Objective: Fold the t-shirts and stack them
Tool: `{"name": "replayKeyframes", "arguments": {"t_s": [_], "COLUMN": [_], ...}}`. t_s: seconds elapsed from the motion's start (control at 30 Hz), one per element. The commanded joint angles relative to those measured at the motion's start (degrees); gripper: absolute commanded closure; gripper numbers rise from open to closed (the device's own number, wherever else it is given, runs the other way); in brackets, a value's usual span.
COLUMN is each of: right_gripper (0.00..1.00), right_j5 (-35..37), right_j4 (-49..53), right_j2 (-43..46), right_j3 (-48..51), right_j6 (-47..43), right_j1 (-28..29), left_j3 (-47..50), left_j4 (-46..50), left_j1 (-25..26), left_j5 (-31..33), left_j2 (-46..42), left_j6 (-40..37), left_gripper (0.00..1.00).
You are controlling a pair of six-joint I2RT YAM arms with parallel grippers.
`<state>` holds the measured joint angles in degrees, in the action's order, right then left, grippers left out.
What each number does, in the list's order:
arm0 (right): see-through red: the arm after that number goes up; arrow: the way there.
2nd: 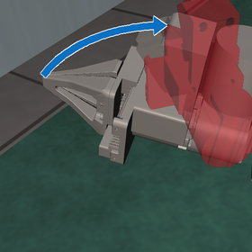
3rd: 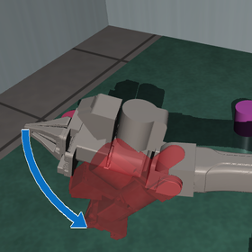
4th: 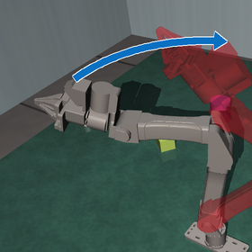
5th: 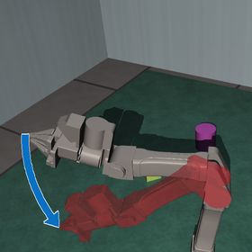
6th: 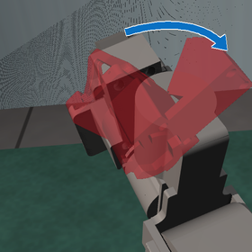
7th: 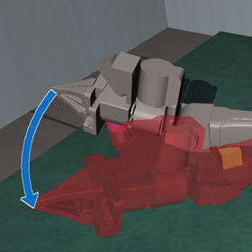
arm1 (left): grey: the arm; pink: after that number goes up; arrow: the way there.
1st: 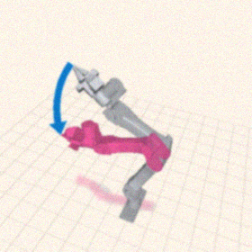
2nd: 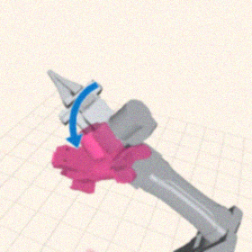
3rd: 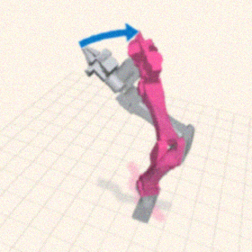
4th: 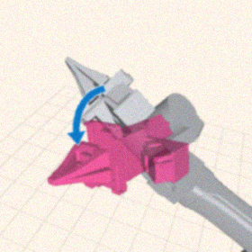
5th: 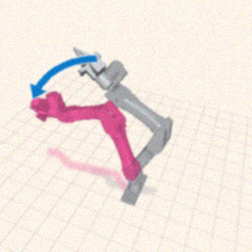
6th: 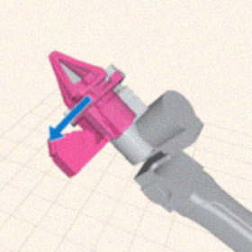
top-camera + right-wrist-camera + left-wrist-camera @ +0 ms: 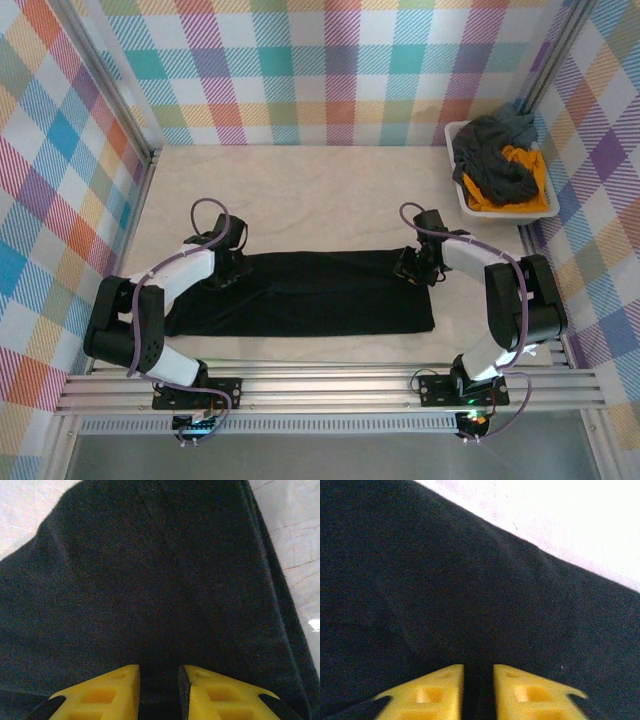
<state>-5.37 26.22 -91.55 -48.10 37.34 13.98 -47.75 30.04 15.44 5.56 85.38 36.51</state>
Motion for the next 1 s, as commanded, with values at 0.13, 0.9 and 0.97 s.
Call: {"name": "replayKeyframes", "arguments": {"t_s": [0.13, 0.9, 0.97], "right_gripper": [0.71, 0.71, 0.71], "right_j5": [2.6, 2.53, 2.54], "right_j4": [2.87, 4.58, 4.75], "right_j2": [-0.03, -0.71, -0.82], "right_j3": [-0.38, -2.26, -2.42], "right_j6": [0.89, 0.7, 0.71], "right_j1": [0.08, 0.08, 0.08], "left_j3": [-0.33, 6.52, 6.44], "left_j4": [5.88, 15.19, 15.39], "left_j1": [3.4, 23.62, 24.61], "left_j5": [2.69, -1.67, -2.43], "left_j2": [-5.37, -14.48, -13.67], "left_j6": [1.63, 19.91, 20.76], "left_gripper": [0.96, 1.0, 0.91]}}
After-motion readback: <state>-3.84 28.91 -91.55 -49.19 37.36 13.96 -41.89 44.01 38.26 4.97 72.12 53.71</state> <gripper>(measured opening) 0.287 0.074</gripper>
